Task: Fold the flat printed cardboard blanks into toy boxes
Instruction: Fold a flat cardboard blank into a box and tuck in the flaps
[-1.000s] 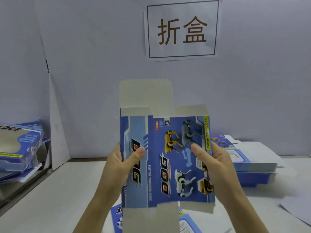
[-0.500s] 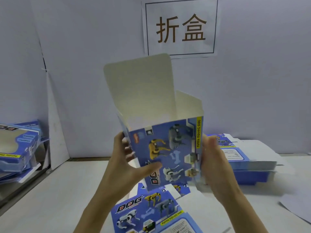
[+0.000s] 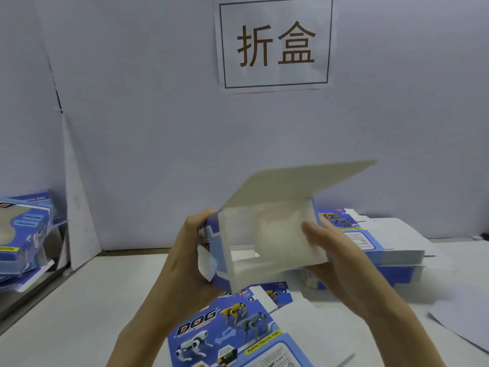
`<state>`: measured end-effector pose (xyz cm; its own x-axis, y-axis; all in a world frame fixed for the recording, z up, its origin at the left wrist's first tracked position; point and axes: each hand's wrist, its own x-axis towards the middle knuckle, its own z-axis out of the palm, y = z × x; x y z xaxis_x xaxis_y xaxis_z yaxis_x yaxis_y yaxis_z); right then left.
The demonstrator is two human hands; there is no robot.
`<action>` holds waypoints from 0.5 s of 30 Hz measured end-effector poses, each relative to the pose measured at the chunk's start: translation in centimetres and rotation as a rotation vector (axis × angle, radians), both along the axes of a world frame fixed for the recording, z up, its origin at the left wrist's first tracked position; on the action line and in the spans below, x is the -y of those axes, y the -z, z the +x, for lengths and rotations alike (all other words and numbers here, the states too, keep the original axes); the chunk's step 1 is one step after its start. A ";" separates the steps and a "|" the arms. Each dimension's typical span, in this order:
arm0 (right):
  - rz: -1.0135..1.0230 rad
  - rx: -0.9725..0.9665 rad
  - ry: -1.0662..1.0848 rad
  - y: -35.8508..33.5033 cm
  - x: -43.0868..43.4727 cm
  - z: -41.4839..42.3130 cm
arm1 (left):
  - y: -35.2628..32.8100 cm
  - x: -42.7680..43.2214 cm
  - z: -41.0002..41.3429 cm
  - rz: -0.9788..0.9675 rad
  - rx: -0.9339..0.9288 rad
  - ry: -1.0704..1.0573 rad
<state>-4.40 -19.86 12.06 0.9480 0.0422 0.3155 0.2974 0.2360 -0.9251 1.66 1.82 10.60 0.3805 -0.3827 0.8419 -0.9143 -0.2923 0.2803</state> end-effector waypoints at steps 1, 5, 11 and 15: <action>-0.148 -0.010 0.165 0.2 -0.1 0.3 | -0.1 0.1 -0.1 -0.016 0.029 -0.018; -0.593 0.035 0.556 0.4 -1.0 0.8 | -0.1 -0.1 0.3 0.011 0.026 -0.088; -0.598 0.016 0.621 0.3 -1.9 0.8 | 0.5 -1.1 0.9 0.054 -0.204 -0.079; -0.651 0.053 0.869 0.5 -1.8 1.0 | 0.4 -0.7 0.9 -0.043 -0.682 0.197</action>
